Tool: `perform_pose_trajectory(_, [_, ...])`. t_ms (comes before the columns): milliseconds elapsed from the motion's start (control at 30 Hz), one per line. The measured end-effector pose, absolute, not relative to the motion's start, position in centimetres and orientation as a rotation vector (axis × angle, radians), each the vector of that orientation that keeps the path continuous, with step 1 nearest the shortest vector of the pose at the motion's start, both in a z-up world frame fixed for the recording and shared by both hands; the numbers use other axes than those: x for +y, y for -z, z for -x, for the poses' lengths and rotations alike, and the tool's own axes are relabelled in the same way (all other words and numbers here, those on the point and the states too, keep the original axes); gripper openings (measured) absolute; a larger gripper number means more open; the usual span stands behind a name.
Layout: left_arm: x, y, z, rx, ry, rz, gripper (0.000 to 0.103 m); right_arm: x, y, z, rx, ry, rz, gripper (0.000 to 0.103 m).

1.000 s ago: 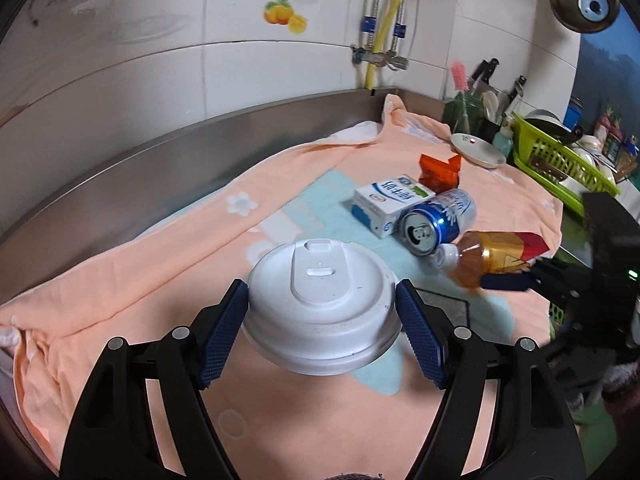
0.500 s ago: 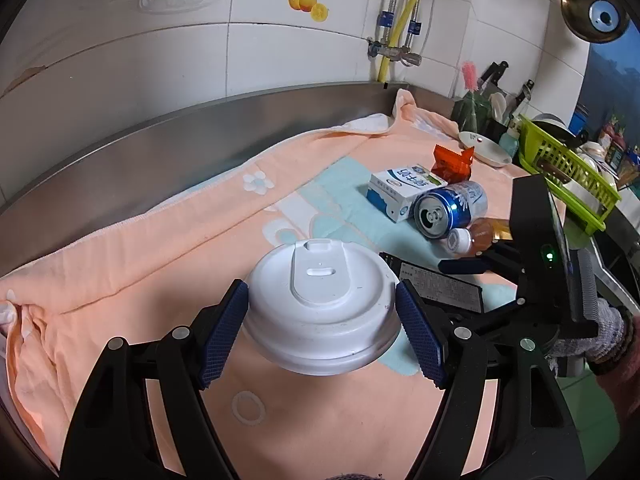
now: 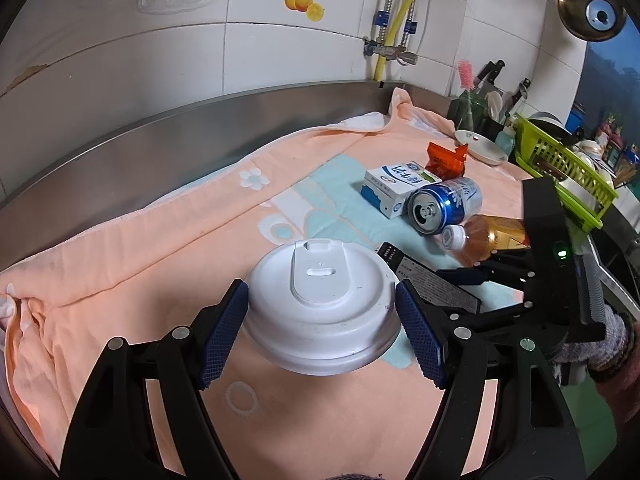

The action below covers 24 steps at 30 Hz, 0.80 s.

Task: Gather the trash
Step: 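Grasp the white lid with the left tool while the right tool grasps the black box, then carry the white lid and black box to the green basket and release both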

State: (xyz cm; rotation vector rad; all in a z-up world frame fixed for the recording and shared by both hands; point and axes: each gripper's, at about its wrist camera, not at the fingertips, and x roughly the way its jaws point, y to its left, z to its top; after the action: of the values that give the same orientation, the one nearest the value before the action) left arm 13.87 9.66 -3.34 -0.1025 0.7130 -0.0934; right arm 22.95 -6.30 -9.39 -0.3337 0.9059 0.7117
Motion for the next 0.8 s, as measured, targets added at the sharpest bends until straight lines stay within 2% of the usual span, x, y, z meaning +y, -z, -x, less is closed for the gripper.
perform_pose_trajectory(200, [8.1,2.4,-13.0,0.693,0.127,0.092,0.074,-9.5,7.2,-19.6,0.853,-0.7,0.211,0.047])
perform_pose_trajectory(467, [2.9,1.2,-12.6,0.673,0.239,0.057,0.074,-19.4,5.2,-14.2,0.769,-0.521,0.052,0.047])
perform_pose_trajectory(800, [-6.9,1.3,-13.1,0.692,0.419,0.012,0.074,-35.2,8.8,-10.8,0.844,-0.164,-0.031,0.047])
